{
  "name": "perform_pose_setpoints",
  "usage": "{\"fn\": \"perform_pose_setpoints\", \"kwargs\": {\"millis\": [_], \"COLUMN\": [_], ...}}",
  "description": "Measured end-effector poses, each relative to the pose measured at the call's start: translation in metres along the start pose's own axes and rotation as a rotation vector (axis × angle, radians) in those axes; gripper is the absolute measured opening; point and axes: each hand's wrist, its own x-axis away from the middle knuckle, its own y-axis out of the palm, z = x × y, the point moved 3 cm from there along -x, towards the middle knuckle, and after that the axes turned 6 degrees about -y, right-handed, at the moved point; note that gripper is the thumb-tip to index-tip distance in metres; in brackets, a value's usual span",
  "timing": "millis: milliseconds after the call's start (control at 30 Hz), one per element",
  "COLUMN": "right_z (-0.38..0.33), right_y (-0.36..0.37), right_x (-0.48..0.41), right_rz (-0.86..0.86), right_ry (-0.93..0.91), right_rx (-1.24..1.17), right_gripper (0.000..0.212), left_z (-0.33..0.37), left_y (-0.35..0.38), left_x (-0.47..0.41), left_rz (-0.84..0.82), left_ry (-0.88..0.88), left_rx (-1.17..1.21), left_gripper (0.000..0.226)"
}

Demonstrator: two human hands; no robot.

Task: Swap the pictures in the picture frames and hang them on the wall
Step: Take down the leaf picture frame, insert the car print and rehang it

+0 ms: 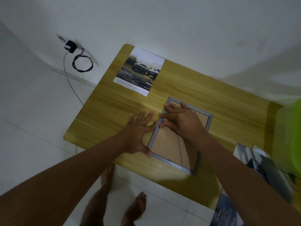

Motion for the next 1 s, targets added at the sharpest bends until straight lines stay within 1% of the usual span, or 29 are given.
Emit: {"fn": "perform_pose_setpoints", "kwargs": {"millis": [100, 400, 500, 533, 567, 633, 700, 733, 800, 833, 900, 1000], "right_z": [-0.001, -0.004, -0.005, -0.005, -0.005, -0.006, -0.011, -0.015, -0.026, -0.033, -0.044, -0.055], "right_y": [-0.001, -0.010, -0.012, -0.014, -0.017, -0.027, -0.037, -0.037, -0.028, -0.022, -0.013, -0.007], "right_x": [0.000, -0.004, -0.003, 0.000, 0.005, 0.022, 0.045, 0.058, 0.080, 0.089, 0.098, 0.094], "right_rz": [-0.021, -0.078, -0.128, -0.137, -0.104, 0.053, 0.180, 0.195, 0.144, 0.108, 0.060, 0.042], "right_ry": [0.030, 0.090, 0.132, 0.170, 0.207, 0.301, 0.462, 0.563, 0.739, 0.797, 0.861, 0.898], "right_rx": [-0.030, -0.110, -0.157, -0.173, -0.187, -0.185, -0.127, -0.115, -0.130, -0.146, -0.182, -0.155], "right_gripper": [0.049, 0.048, 0.054, 0.057, 0.056, 0.052, 0.052, 0.051, 0.053, 0.057, 0.062, 0.066], "left_z": [0.000, -0.002, -0.002, -0.002, -0.002, -0.002, -0.001, 0.000, 0.001, 0.002, 0.002, 0.004], "left_y": [0.001, 0.002, 0.003, 0.003, 0.003, 0.002, 0.001, 0.001, 0.000, 0.000, -0.001, -0.003], "left_x": [0.000, -0.002, -0.002, -0.002, -0.002, -0.001, 0.000, 0.000, 0.002, 0.002, 0.002, 0.002], "left_rz": [0.002, 0.008, 0.014, 0.015, 0.015, 0.009, 0.003, 0.000, 0.001, 0.004, 0.010, 0.001], "left_ry": [-0.001, -0.001, -0.001, -0.002, -0.004, -0.009, -0.014, -0.016, -0.024, -0.026, -0.027, -0.030], "left_rx": [-0.004, 0.004, 0.023, 0.029, 0.036, 0.049, 0.049, 0.048, 0.067, 0.082, 0.086, 0.019], "left_gripper": [0.118, 0.118, 0.119, 0.119, 0.120, 0.120, 0.121, 0.122, 0.125, 0.127, 0.128, 0.128]}}
